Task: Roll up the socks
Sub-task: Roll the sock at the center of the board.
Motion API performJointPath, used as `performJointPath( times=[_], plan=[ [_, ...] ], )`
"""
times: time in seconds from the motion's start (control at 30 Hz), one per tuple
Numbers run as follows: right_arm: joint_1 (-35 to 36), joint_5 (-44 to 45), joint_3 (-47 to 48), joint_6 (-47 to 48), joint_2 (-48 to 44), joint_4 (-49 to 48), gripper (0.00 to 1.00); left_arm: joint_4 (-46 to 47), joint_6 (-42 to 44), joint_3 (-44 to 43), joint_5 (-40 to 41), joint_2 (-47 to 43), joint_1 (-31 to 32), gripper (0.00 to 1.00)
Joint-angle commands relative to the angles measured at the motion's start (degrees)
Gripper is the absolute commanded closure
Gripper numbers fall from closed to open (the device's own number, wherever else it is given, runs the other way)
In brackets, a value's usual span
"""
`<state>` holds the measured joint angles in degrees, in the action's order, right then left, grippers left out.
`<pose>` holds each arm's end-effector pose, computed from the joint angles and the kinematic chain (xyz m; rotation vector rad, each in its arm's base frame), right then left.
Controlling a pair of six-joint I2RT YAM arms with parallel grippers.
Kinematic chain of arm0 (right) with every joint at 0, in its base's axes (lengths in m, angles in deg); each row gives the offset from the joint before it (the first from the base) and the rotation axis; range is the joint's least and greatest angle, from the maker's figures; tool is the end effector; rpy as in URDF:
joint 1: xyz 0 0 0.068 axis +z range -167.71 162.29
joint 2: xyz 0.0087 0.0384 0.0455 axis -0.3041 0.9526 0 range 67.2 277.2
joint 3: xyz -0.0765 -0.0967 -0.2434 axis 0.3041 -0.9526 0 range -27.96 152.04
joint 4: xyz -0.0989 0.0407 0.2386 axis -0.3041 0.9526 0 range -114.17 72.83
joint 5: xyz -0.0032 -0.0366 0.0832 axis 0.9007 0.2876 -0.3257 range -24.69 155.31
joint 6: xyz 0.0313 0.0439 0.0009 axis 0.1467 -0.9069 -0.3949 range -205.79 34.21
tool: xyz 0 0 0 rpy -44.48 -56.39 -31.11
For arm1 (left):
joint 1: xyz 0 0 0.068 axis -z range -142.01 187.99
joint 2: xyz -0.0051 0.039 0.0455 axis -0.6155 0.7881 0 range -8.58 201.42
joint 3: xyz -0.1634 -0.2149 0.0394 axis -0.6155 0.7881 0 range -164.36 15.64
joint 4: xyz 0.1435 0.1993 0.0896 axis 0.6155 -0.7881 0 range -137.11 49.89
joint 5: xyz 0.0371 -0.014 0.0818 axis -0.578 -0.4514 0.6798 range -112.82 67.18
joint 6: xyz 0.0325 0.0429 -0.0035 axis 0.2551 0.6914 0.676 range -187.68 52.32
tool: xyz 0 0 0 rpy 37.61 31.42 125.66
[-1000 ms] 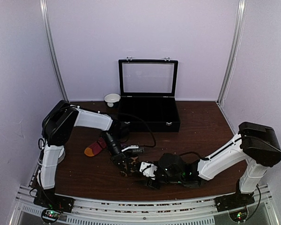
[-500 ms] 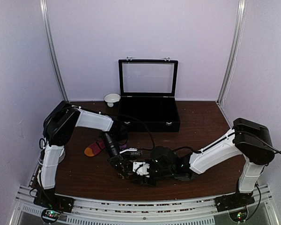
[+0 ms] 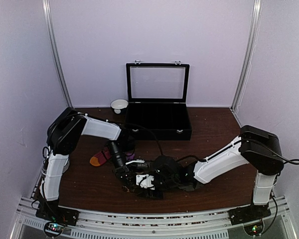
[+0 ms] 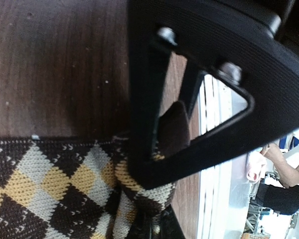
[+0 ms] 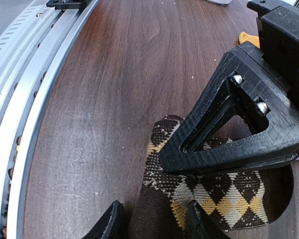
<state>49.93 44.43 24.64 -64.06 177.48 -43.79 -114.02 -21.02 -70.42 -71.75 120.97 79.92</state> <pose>0.1320 0.3541 0.1201 -1.7710 1.4961 0.8303 0.2515 -0.2620 0.1055 -1.5311 -1.9622 1.1494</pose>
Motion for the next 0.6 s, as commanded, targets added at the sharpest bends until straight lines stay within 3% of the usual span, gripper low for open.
performJointPath(
  times=[0.0, 0.17, 0.27, 0.4, 0.5, 0.57],
  plan=[
    [0.3, 3.0, 1.3, 1.5, 1.8, 2.2, 0.57, -2.6, 3.6, -1.2, 0.6, 2.8, 0.0, 0.99],
    [0.3, 3.8, 2.0, 2.1, 2.3, 3.2, 0.57, -4.0, 4.6, -2.2, -0.1, 3.9, 0.0, 0.99],
    [0.4, 2.9, 2.7, 1.5, 3.2, 4.5, 0.69, -3.9, 4.4, -2.5, 0.2, 3.9, 0.0, 0.96],
    [0.3, 1.1, 2.5, -1.6, 3.4, 4.7, 0.94, -0.3, 1.6, -1.3, 4.2, 1.5, -0.1, 0.79],
    [0.5, 0.9, 0.2, -4.4, 2.2, 3.6, 1.00, 1.7, -0.1, -0.4, 6.0, -1.9, -1.5, 0.75],
    [0.8, 2.0, -1.4, -6.3, 1.3, 3.4, 1.00, 1.7, -1.3, -0.7, 6.0, -3.9, -2.5, 0.58]
  ],
)
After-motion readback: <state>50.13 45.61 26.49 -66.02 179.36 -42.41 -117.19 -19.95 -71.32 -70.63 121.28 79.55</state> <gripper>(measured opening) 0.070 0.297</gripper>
